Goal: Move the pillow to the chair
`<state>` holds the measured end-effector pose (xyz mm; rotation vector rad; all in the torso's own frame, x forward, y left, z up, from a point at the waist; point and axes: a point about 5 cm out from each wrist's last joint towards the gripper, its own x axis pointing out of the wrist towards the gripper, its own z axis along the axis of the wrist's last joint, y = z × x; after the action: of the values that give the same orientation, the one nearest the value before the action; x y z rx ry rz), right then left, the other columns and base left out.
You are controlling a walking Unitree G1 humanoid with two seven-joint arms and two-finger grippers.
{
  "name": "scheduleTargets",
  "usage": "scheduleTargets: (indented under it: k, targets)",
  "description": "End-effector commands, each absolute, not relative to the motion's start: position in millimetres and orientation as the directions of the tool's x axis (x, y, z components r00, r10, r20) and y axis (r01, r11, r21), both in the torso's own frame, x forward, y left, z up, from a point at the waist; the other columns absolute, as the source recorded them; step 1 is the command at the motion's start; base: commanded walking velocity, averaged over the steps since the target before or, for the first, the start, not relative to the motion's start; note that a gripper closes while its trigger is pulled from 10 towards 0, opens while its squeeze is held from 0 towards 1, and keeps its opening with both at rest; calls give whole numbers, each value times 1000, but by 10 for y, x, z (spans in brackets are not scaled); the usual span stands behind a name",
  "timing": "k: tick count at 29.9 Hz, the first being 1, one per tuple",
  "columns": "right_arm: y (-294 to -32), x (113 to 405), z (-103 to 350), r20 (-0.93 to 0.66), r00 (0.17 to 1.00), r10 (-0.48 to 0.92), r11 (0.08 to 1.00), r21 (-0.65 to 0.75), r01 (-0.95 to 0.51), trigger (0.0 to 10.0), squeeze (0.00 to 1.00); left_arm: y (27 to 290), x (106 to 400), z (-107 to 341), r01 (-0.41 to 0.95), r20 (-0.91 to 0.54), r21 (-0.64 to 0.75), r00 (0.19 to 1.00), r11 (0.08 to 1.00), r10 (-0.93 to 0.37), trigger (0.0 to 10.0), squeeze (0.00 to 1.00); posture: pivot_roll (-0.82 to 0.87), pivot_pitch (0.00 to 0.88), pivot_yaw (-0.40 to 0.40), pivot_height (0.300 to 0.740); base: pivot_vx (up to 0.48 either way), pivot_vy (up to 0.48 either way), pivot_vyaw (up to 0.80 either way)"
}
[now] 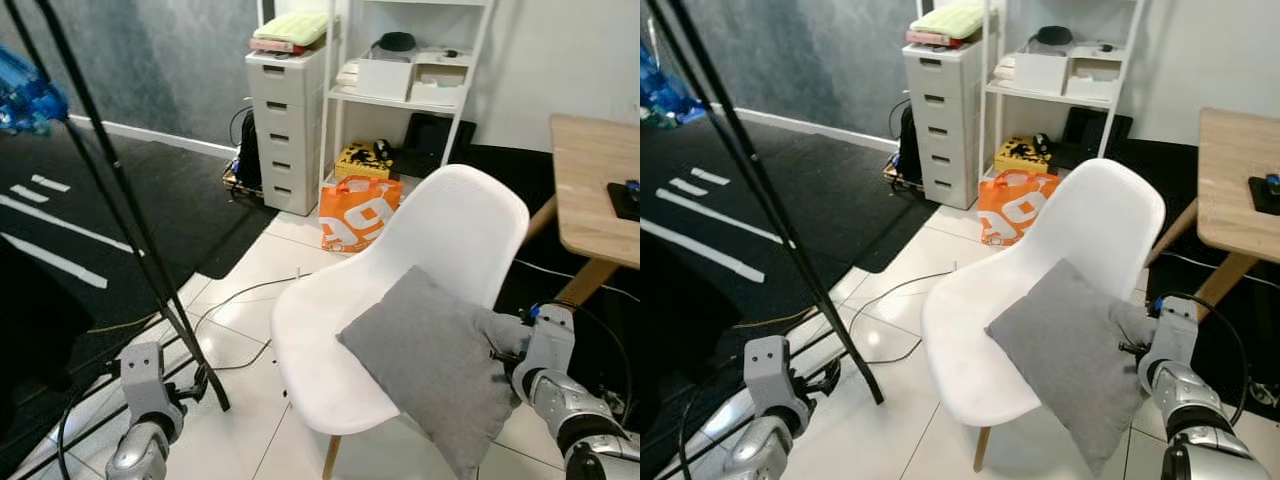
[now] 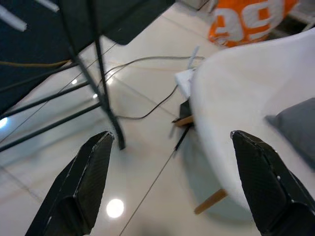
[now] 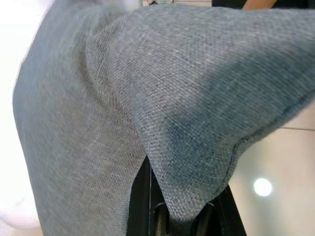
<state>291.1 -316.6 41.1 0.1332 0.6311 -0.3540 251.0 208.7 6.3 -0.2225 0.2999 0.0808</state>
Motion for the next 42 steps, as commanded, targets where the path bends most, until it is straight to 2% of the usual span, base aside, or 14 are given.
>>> scheduleTargets:
  k: [1,24,33,42]
  targets:
    - [-3198,2934,461,-575,760,-302,924,20,381,10000,0,2144,2456,36,-127,-316,-194,947,973,60,10000,0,-224,0,25,740,0,0,-694]
    - [-3187,2979,506,-548,780,-304,925,26,379,10000,0,2147,2447,57,-131,-307,-193,949,972,67,10000,0,-214,0,22,740,0,0,-696]
    - [-3193,3013,555,-526,795,-304,925,38,379,10000,0,2145,2437,53,-106,-313,-176,949,979,47,10000,0,-212,0,20,740,0,0,0]
    - [-3143,3050,570,-514,813,-274,934,60,352,10000,0,2105,2425,59,-82,-306,-175,952,981,25,10000,0,-212,0,23,740,305,0,0]
